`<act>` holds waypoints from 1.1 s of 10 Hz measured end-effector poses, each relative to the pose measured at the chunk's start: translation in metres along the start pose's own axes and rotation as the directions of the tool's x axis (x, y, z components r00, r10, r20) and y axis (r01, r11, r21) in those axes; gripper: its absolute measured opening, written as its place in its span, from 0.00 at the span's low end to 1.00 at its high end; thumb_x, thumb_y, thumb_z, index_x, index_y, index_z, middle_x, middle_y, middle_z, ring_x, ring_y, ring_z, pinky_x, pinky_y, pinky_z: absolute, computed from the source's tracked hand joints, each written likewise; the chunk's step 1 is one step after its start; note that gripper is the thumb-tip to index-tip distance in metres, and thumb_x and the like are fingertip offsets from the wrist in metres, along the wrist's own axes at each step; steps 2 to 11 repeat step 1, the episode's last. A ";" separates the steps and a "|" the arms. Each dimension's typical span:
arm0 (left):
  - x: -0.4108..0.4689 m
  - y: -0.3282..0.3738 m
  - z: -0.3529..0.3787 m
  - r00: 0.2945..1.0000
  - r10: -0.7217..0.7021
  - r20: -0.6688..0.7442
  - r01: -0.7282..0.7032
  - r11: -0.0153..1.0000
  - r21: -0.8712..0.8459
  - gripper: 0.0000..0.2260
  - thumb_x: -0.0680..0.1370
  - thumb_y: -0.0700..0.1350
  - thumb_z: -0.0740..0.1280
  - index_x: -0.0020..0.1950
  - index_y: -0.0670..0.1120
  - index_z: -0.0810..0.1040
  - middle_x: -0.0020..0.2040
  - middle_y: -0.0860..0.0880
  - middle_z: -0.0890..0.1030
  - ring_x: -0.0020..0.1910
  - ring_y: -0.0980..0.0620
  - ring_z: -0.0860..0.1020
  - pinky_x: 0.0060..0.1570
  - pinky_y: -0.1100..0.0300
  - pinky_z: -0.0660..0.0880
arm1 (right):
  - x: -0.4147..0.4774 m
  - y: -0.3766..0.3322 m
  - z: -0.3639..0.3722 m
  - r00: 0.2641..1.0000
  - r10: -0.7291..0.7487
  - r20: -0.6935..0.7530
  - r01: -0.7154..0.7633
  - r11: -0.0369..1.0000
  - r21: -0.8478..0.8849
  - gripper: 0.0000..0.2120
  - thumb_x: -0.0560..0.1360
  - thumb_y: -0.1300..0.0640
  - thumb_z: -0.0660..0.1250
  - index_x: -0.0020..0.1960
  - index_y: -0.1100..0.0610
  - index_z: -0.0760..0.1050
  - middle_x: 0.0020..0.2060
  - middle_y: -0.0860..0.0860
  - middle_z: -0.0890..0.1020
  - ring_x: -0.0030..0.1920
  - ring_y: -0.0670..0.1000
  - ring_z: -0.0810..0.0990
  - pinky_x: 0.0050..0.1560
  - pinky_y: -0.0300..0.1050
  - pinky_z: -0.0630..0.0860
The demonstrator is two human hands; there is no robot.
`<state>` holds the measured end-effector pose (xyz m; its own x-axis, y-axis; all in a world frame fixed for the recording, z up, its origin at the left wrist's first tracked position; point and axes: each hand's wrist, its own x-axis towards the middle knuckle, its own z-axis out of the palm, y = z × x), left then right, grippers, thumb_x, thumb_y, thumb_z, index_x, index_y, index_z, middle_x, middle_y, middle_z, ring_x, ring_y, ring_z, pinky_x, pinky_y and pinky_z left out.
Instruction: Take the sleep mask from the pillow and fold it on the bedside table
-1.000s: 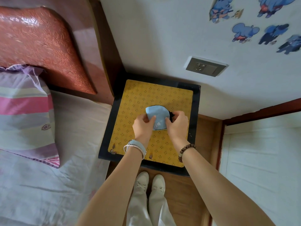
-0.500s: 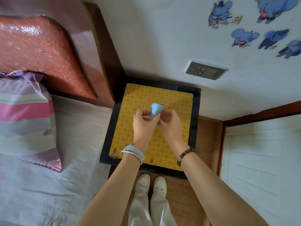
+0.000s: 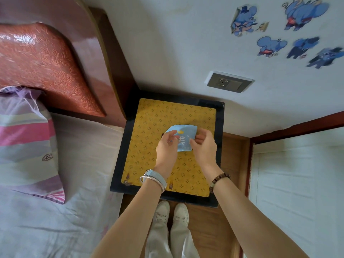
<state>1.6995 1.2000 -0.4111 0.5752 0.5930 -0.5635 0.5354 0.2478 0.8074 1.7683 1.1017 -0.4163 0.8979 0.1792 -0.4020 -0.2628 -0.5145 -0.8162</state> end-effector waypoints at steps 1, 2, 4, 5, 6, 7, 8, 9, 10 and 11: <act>0.000 0.000 -0.004 0.999 -0.007 -0.035 0.006 0.999 -0.044 0.12 0.82 0.42 0.58 0.63 0.51 0.74 0.55 0.53 0.81 0.56 0.52 0.80 0.44 0.63 0.76 | -0.001 -0.004 -0.001 1.000 0.009 -0.003 -0.009 0.999 0.033 0.19 0.76 0.64 0.69 0.66 0.61 0.71 0.54 0.52 0.80 0.43 0.39 0.78 0.35 0.24 0.74; 0.000 0.000 -0.004 0.999 -0.007 -0.035 0.006 0.999 -0.044 0.12 0.82 0.42 0.58 0.63 0.51 0.74 0.55 0.53 0.81 0.56 0.52 0.80 0.44 0.63 0.76 | -0.001 -0.004 -0.001 1.000 0.009 -0.003 -0.009 0.999 0.033 0.19 0.76 0.64 0.69 0.66 0.61 0.71 0.54 0.52 0.80 0.43 0.39 0.78 0.35 0.24 0.74; 0.000 0.000 -0.004 0.999 -0.007 -0.035 0.006 0.999 -0.044 0.12 0.82 0.42 0.58 0.63 0.51 0.74 0.55 0.53 0.81 0.56 0.52 0.80 0.44 0.63 0.76 | -0.001 -0.004 -0.001 1.000 0.009 -0.003 -0.009 0.999 0.033 0.19 0.76 0.64 0.69 0.66 0.61 0.71 0.54 0.52 0.80 0.43 0.39 0.78 0.35 0.24 0.74; 0.000 0.000 -0.004 0.999 -0.007 -0.035 0.006 0.999 -0.044 0.12 0.82 0.42 0.58 0.63 0.51 0.74 0.55 0.53 0.81 0.56 0.52 0.80 0.44 0.63 0.76 | -0.001 -0.004 -0.001 1.000 0.009 -0.003 -0.009 0.999 0.033 0.19 0.76 0.64 0.69 0.66 0.61 0.71 0.54 0.52 0.80 0.43 0.39 0.78 0.35 0.24 0.74; 0.000 0.000 -0.004 0.999 -0.007 -0.035 0.006 0.999 -0.044 0.12 0.82 0.42 0.58 0.63 0.51 0.74 0.55 0.53 0.81 0.56 0.52 0.80 0.44 0.63 0.76 | -0.001 -0.004 -0.001 1.000 0.009 -0.003 -0.009 0.999 0.033 0.19 0.76 0.64 0.69 0.66 0.61 0.71 0.54 0.52 0.80 0.43 0.39 0.78 0.35 0.24 0.74; 0.000 0.000 -0.004 0.999 -0.007 -0.035 0.006 0.999 -0.044 0.12 0.82 0.42 0.58 0.63 0.51 0.74 0.55 0.53 0.81 0.56 0.52 0.80 0.44 0.63 0.76 | -0.001 -0.004 -0.001 1.000 0.009 -0.003 -0.009 0.999 0.033 0.19 0.76 0.64 0.69 0.66 0.61 0.71 0.54 0.52 0.80 0.43 0.39 0.78 0.35 0.24 0.74; 0.000 0.000 -0.004 0.999 -0.007 -0.035 0.006 0.999 -0.044 0.12 0.82 0.42 0.58 0.63 0.51 0.74 0.55 0.53 0.81 0.56 0.52 0.80 0.44 0.63 0.76 | -0.001 -0.004 -0.001 1.000 0.009 -0.003 -0.009 0.999 0.033 0.19 0.76 0.64 0.69 0.66 0.61 0.71 0.54 0.52 0.80 0.43 0.39 0.78 0.35 0.24 0.74; 0.000 0.000 -0.004 0.999 -0.007 -0.035 0.006 0.999 -0.044 0.12 0.82 0.42 0.58 0.63 0.51 0.74 0.55 0.53 0.81 0.56 0.52 0.80 0.44 0.63 0.76 | -0.001 -0.004 -0.001 1.000 0.009 -0.003 -0.009 0.999 0.033 0.19 0.76 0.64 0.69 0.66 0.61 0.71 0.54 0.52 0.80 0.43 0.39 0.78 0.35 0.24 0.74; 0.000 0.000 -0.004 0.999 -0.007 -0.035 0.006 0.999 -0.044 0.12 0.82 0.42 0.58 0.63 0.51 0.74 0.55 0.53 0.81 0.56 0.52 0.80 0.44 0.63 0.76 | -0.001 -0.004 -0.001 1.000 0.009 -0.003 -0.009 0.999 0.033 0.19 0.76 0.64 0.69 0.66 0.61 0.71 0.54 0.52 0.80 0.43 0.39 0.78 0.35 0.24 0.74; 0.000 0.000 -0.004 0.999 -0.007 -0.035 0.006 0.999 -0.044 0.12 0.82 0.42 0.58 0.63 0.51 0.74 0.55 0.53 0.81 0.56 0.52 0.80 0.44 0.63 0.76 | -0.001 -0.004 -0.001 1.000 0.009 -0.003 -0.009 0.999 0.033 0.19 0.76 0.64 0.69 0.66 0.61 0.71 0.54 0.52 0.80 0.43 0.39 0.78 0.35 0.24 0.74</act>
